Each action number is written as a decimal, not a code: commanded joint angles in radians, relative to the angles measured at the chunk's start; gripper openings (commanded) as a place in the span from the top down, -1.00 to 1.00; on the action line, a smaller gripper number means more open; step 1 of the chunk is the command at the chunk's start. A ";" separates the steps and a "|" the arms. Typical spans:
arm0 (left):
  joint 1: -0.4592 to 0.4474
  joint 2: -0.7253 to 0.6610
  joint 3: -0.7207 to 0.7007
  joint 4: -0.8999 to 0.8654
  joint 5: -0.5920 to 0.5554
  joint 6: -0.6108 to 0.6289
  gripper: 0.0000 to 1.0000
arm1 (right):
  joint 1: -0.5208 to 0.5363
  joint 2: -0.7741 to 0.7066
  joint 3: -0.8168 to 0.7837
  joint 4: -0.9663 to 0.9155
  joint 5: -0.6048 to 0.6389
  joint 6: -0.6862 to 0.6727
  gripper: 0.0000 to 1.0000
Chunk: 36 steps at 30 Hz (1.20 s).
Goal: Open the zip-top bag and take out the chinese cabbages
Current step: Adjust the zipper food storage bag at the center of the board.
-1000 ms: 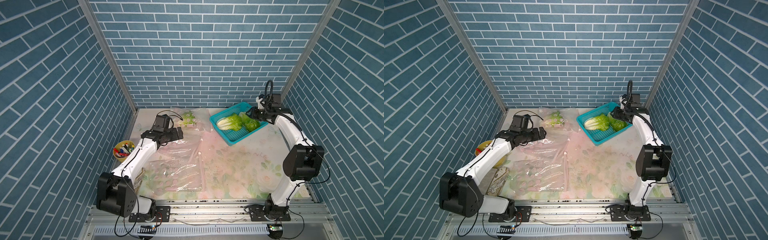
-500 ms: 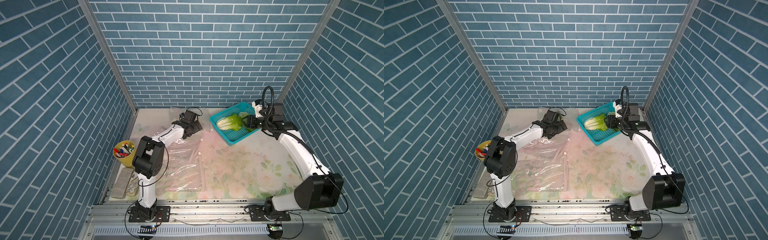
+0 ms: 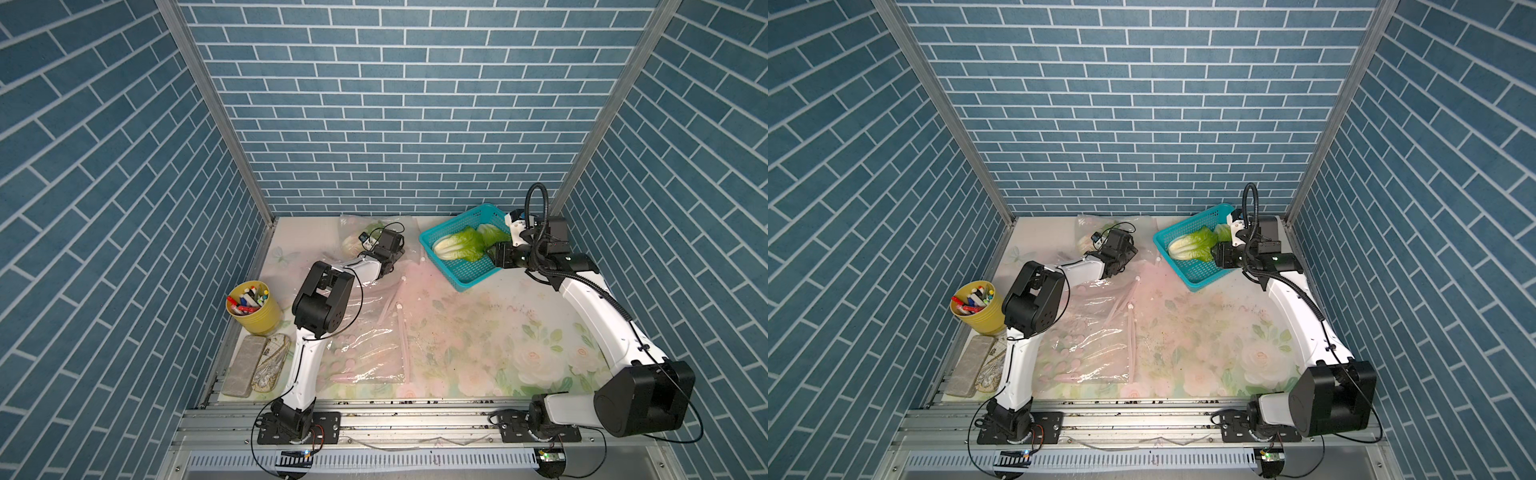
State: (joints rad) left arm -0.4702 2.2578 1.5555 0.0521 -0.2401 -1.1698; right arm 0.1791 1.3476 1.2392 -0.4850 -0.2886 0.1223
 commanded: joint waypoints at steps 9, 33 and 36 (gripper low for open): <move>0.093 -0.037 -0.013 0.061 0.009 0.103 1.00 | 0.033 -0.063 -0.099 0.045 0.045 -0.042 -0.05; 0.175 -0.715 -0.392 -0.363 0.298 0.553 1.00 | 0.409 0.154 -0.323 0.874 0.006 -0.591 -0.21; 0.187 -0.762 -0.435 -0.366 0.310 0.558 1.00 | 0.470 0.222 -0.327 0.969 -0.003 -0.610 -0.32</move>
State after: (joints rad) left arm -0.2985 1.5307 1.1549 -0.2684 0.0498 -0.6518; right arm 0.6121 1.5284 0.9096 0.3286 -0.2977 -0.3767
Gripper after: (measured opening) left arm 0.042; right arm 0.652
